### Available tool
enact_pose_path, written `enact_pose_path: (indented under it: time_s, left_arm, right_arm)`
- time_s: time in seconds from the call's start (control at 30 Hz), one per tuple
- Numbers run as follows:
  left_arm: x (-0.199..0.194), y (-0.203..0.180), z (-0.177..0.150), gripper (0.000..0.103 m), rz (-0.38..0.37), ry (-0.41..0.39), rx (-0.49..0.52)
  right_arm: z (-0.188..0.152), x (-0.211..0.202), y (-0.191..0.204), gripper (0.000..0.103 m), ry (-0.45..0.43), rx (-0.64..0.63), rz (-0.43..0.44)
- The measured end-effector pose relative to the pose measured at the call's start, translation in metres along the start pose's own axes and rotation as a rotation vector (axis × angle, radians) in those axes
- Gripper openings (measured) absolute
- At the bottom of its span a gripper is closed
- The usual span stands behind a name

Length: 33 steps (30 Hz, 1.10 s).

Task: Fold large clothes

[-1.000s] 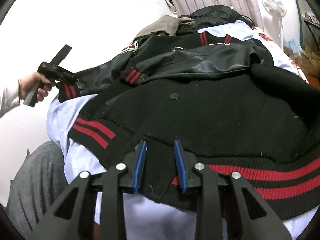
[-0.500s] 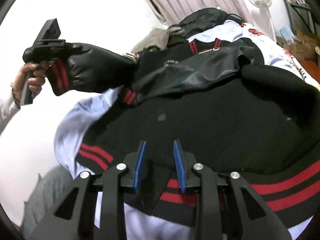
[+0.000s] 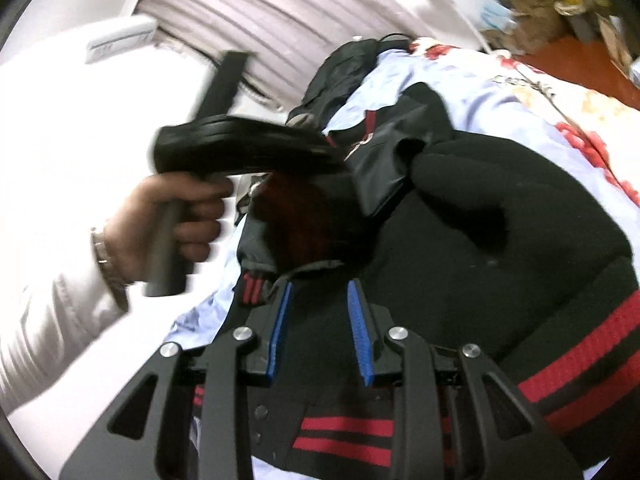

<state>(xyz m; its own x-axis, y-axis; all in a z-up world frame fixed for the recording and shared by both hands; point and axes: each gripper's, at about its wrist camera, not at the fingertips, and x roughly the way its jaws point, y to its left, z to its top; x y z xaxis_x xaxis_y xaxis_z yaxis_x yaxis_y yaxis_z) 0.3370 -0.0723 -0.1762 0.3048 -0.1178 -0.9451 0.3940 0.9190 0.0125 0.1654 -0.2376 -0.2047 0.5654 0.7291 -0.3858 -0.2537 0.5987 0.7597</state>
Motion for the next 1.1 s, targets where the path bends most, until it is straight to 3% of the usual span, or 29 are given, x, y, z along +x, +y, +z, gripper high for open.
enact_pose_path:
  time_s: [0.2,0.33,0.37,0.4,0.5,0.7,0.8,0.9,0.97,1.1]
  left_arm:
    - [0.085,-0.018,0.02,0.005,0.057,0.128,0.003]
    - [0.078,-0.02,0.016,0.009,0.045,0.12,0.022]
    - [0.072,-0.017,0.017,0.016,0.035,0.117,0.033]
    - [0.061,-0.016,0.014,0.031,0.009,0.109,0.053]
    - [0.024,-0.014,0.005,0.065,-0.014,0.051,0.091]
    - [-0.037,0.008,-0.02,0.07,-0.077,-0.096,0.041]
    - [-0.055,0.042,-0.043,0.07,-0.079,-0.164,-0.035]
    - [-0.038,0.077,-0.059,0.07,-0.058,-0.186,-0.107]
    - [-0.025,0.093,-0.064,0.068,-0.078,-0.194,-0.134]
    - [0.009,0.116,-0.062,0.068,-0.015,-0.233,-0.16]
  right_arm:
    - [0.002,0.004,-0.006,0.03,0.025,0.007,0.0]
    - [0.001,0.003,-0.004,0.03,0.053,-0.022,-0.005]
    - [0.0,0.002,-0.004,0.03,0.055,-0.024,-0.004]
    - [0.0,0.0,-0.005,0.03,0.057,-0.025,-0.005]
    - [0.0,-0.004,-0.004,0.031,0.06,-0.021,-0.005]
    - [0.002,-0.018,0.01,0.034,0.037,-0.034,-0.015]
    - [0.006,-0.031,0.024,0.034,-0.002,-0.073,-0.013]
    - [0.012,-0.034,0.043,0.033,-0.012,-0.112,-0.006]
    - [0.019,-0.024,0.056,0.033,0.01,-0.172,-0.051]
    - [0.048,0.015,0.065,0.033,0.048,-0.238,-0.126]
